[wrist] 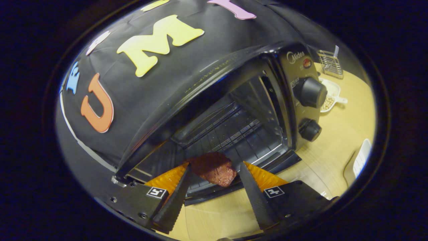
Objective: Open the toaster oven, put the food inside, and close the toaster oven door.
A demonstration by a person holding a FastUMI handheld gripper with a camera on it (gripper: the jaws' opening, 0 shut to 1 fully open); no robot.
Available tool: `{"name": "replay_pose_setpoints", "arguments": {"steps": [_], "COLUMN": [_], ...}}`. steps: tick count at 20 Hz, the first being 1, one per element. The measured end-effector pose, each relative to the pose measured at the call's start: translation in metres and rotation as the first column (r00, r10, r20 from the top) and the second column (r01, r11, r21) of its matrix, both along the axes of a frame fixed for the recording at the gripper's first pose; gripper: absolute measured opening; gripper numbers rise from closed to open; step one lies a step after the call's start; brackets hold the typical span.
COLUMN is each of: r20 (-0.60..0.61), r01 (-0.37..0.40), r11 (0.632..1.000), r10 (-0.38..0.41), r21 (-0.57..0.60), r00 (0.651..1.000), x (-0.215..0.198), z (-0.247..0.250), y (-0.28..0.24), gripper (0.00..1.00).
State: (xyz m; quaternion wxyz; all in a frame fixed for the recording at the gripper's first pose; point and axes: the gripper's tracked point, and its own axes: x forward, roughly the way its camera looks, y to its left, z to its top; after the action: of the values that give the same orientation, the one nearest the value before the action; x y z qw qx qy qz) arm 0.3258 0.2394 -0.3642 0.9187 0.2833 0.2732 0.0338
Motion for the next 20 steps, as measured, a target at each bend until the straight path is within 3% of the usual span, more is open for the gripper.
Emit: {"name": "replay_pose_setpoints", "arguments": {"steps": [6, 10, 20], "r20": [-0.013, -0.022, -0.137], "r01": [-0.121, -0.192, -0.284], "r11": [0.982, 0.944, 0.844], "r10": [0.121, 0.193, 0.248], "r21": [-0.148, -0.268, -0.455], "r00": [0.993, 0.981, 0.959], "x": [-0.051, -0.094, -0.175], "z": [0.026, 0.039, 0.025], "y": [-0.008, -0.016, -0.046], "gripper": [0.92, 0.92, 0.93]}}
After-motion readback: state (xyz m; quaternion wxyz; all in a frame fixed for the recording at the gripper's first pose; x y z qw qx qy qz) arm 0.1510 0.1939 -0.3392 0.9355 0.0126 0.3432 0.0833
